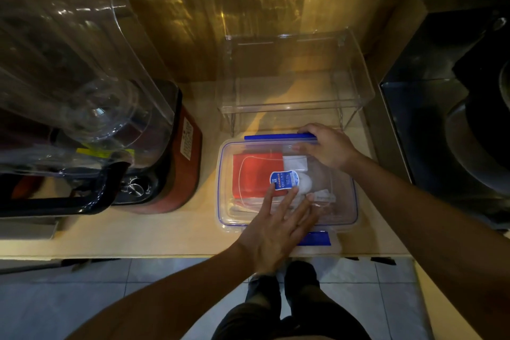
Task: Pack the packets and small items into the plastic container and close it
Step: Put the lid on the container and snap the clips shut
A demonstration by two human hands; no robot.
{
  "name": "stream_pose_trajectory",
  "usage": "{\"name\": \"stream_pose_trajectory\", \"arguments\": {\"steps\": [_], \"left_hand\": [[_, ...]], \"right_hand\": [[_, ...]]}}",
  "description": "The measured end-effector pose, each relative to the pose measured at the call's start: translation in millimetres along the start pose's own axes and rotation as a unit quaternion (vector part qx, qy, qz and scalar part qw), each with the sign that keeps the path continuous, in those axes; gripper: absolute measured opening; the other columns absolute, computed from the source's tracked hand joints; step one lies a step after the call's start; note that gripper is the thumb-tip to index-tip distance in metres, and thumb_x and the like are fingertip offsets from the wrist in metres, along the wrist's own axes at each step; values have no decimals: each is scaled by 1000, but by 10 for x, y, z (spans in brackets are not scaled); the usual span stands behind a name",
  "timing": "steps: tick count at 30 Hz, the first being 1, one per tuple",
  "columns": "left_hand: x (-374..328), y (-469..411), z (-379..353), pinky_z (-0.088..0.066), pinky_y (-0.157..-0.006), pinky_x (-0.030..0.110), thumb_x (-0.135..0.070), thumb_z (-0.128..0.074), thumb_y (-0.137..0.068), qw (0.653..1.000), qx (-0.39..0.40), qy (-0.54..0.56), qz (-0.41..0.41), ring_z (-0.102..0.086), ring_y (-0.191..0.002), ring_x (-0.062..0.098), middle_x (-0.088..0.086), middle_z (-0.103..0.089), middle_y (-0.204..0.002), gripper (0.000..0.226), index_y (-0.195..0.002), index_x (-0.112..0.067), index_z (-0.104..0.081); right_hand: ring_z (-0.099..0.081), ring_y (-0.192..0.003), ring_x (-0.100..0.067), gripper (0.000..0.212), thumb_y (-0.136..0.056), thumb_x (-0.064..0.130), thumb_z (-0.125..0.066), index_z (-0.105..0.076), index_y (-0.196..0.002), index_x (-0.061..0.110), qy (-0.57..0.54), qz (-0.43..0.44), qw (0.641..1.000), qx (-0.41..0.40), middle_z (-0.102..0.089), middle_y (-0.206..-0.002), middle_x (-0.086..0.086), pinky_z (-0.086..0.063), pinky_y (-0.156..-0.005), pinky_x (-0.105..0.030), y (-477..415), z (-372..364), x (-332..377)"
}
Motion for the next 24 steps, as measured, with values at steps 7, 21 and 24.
{"name": "stream_pose_trajectory", "arguments": {"steps": [7,21,24], "left_hand": [[145,107,200,-39,-102,56,-44,-62,-81,999,-46,13,-3,-49,-129,25,7,-52,-140,62,-135,-19,-48],[347,550,-86,-40,-99,63,-35,-60,-86,982,-181,43,26,-48,-130,23,2,-54,-138,52,-133,-17,-51],[346,556,-49,-42,-95,65,-35,-53,-88,974,-218,52,20,-52,-126,24,2,-59,-133,45,-129,-16,-56]], "right_hand": [[-59,-106,-21,48,-82,47,-63,-55,-122,20,-12,-2,1000,9,-63,-121,-3,-45,-94,-38,-2,-3,-16],[-57,-110,-22,49,-83,47,-61,-54,-124,21,-9,0,999,38,-60,-122,-5,-41,-101,-47,-30,-41,-11],[-49,-119,-25,59,-83,56,-55,-48,-133,26,84,19,994,67,-54,-127,-6,-28,-105,-44,-64,-91,75]]}}
Point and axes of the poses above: each hand's wrist, its own y-axis away from the middle knuckle, its own z-axis out of the back of the hand, x = y × z, the point moved 7 cm from there along -y, towards the middle knuckle
